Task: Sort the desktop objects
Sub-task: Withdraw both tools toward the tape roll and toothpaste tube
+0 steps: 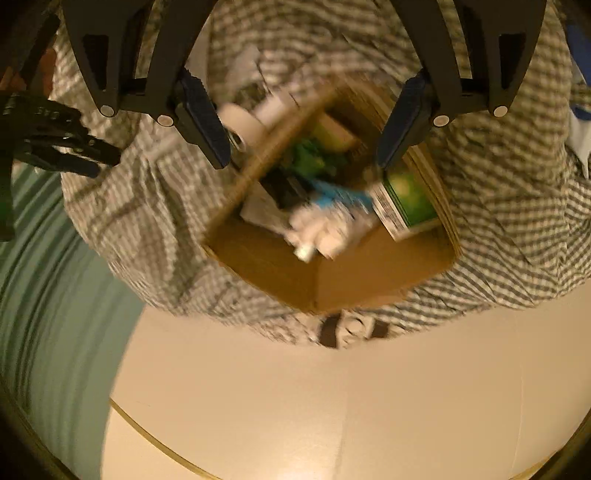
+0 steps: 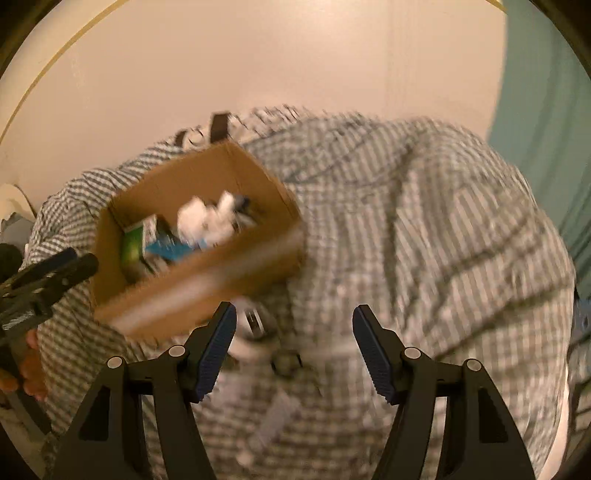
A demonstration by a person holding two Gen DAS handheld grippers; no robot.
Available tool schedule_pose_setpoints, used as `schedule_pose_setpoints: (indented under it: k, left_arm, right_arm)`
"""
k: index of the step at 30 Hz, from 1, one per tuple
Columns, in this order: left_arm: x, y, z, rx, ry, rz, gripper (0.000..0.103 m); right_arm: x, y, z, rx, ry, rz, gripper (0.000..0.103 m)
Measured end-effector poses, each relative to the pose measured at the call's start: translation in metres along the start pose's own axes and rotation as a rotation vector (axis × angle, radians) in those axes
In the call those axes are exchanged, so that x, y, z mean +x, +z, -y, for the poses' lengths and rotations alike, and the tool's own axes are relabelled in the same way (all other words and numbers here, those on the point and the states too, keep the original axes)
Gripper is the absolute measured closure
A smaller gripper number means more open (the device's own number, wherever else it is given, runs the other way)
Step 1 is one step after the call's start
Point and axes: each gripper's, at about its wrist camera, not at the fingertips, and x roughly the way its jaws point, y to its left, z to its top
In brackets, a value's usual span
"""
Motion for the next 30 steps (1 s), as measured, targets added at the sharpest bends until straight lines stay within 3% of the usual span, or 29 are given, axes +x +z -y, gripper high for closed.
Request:
schedule_pose_setpoints:
  k: [6, 7, 13, 20, 23, 25, 30]
  left_arm:
    - [0.017, -0.068, 0.041, 0.064, -0.047, -0.103, 0.019]
    - [0.024, -0.078, 0.046, 0.078, -0.046, -0.120, 0.019]
    - [0.077, -0.127, 0.058, 0.175, 0.026, -0.221, 0.019]
    - [0.108, -0.142, 0.038, 0.099, 0.052, -0.282, 0.019]
    - [0.114, -0.145, 0.034, 0.084, 0.056, -0.292, 0.019]
    - [0.115, -0.146, 0.034, 0.088, 0.055, -0.290, 0.019]
    - [0.111, -0.140, 0.039, 0.097, 0.020, -0.270, 0.019]
  right_arm:
    - [0.027, -0.071, 0.013, 0.087, 0.014, -0.116, 0.038]
    - [0.036, -0.081, 0.015, 0.111, 0.032, -0.147, 0.042]
    - [0.081, -0.101, 0.011, 0.130, 0.054, -0.286, 0.052]
    - [0.120, -0.101, -0.007, 0.091, 0.091, -0.340, 0.052]
    - [0.139, -0.102, -0.016, 0.047, 0.058, -0.374, 0.053]
    - [0.143, -0.103, -0.015, 0.032, 0.030, -0.376, 0.063]
    - [0.120, -0.100, 0.000, 0.075, 0.036, -0.320, 0.074]
